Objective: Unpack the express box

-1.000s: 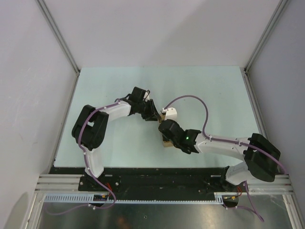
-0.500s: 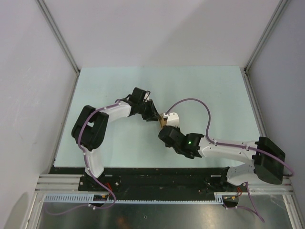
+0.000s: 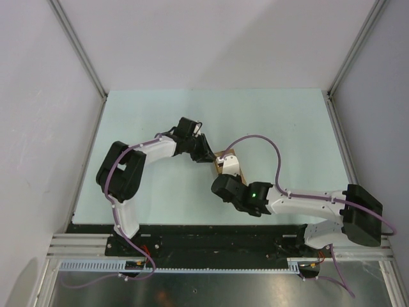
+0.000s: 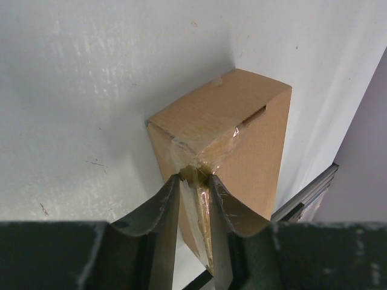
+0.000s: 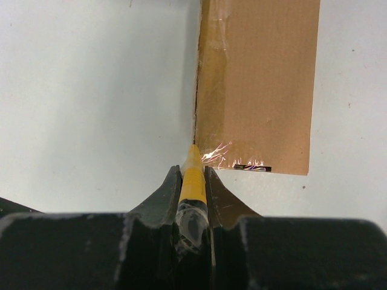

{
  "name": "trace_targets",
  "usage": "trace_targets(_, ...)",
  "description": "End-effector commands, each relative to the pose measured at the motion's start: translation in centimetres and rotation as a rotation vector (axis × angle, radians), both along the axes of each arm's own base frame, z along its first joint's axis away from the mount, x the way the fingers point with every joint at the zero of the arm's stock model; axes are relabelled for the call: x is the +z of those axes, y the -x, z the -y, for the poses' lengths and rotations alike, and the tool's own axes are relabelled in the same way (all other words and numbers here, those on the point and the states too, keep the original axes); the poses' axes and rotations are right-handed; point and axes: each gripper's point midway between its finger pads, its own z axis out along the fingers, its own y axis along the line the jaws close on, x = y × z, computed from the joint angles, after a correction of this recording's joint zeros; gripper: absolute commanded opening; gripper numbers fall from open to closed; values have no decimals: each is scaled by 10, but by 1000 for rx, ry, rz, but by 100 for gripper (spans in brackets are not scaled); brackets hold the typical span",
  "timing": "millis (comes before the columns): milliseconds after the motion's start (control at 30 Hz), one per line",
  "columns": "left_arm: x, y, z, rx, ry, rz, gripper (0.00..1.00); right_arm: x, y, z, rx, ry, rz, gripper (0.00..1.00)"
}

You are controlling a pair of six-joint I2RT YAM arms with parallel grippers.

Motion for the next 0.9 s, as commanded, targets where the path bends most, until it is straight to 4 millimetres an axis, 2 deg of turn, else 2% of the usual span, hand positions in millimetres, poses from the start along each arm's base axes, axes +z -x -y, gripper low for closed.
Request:
trace_targets(0, -31, -16, -31, 78, -176, 27, 29, -10, 29, 19, 32, 64, -73, 0)
trace_targets(200, -32, -17, -31, 76, -178, 26, 29, -14, 43, 29, 33, 73, -59, 0)
trace_targets(333, -33, -14, -28, 62, -165, 14, 28, -5, 40, 27, 40, 59, -12, 0)
trace_targets(433, -21, -13, -24, 33, -141, 41, 31, 15, 19, 21, 10, 9, 46, 0)
trace_targets(500, -5, -15, -23, 24, -130, 84, 37, 33, 5, 14, -10, -41, 75, 0)
trace_targets(533, 7, -18, -23, 24, -122, 115, 43, 40, -4, 16, -35, -52, 88, 0)
trace_targets(667, 35, -25, -20, -1, -105, 202, 52, 70, -21, 16, -60, -97, 148, 0)
trace_targets(700, 37, -26, -19, -8, -99, 208, 54, 82, -25, 15, -66, -118, 166, 0)
trace_targets(767, 43, -27, -16, -33, -83, 224, 59, 93, -31, 19, -82, -135, 188, 0)
trace_targets(867, 40, -27, -12, -64, -71, 219, 62, 109, -41, 25, -99, -168, 222, 0)
